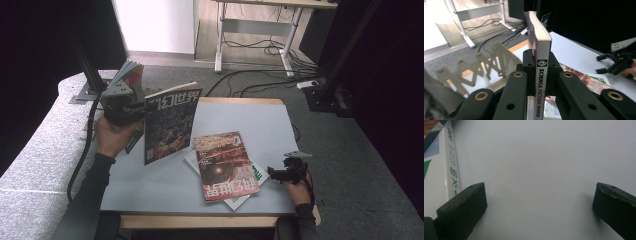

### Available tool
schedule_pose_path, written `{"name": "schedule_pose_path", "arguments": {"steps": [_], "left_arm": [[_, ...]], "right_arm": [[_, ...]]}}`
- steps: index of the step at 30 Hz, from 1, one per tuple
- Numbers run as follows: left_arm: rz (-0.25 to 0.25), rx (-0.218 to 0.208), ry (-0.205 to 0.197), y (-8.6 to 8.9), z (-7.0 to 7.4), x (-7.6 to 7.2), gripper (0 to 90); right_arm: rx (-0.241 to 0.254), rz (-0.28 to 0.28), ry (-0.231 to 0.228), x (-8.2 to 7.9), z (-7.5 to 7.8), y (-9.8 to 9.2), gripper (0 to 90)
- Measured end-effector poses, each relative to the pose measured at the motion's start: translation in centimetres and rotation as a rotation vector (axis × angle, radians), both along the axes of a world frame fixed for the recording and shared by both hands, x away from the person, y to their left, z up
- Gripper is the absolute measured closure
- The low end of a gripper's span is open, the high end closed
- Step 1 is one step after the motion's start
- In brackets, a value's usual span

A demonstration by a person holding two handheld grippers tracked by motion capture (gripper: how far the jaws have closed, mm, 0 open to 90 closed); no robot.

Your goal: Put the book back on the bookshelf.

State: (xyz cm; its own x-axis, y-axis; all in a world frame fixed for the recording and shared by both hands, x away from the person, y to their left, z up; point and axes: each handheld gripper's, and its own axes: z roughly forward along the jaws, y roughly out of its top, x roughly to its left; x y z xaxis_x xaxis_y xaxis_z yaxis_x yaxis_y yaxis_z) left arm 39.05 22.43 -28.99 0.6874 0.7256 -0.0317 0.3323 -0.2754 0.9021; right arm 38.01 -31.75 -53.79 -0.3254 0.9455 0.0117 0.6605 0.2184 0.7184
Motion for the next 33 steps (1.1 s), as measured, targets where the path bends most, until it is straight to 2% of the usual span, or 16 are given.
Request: {"name": "schedule_pose_path", "arguments": {"steps": [16,19,33], "left_arm": [[0.106,-0.001,0.000,3.5,0.5,-0.3,82.7],[0.128,-0.012,0.008,4.3,0.4,-0.2,82.6],[0.190,-0.012,0.022,5.7,0.3,0.9,82.6]], "right_arm": [[0.000,0.000,0.000,0.0,0.0,0.0,0.0],[-0.001,0.001,-0.001,0.0,0.0,0.0,0.0],[-0.001,0.002,-0.001,0.0,0.0,0.0,0.0]]}}
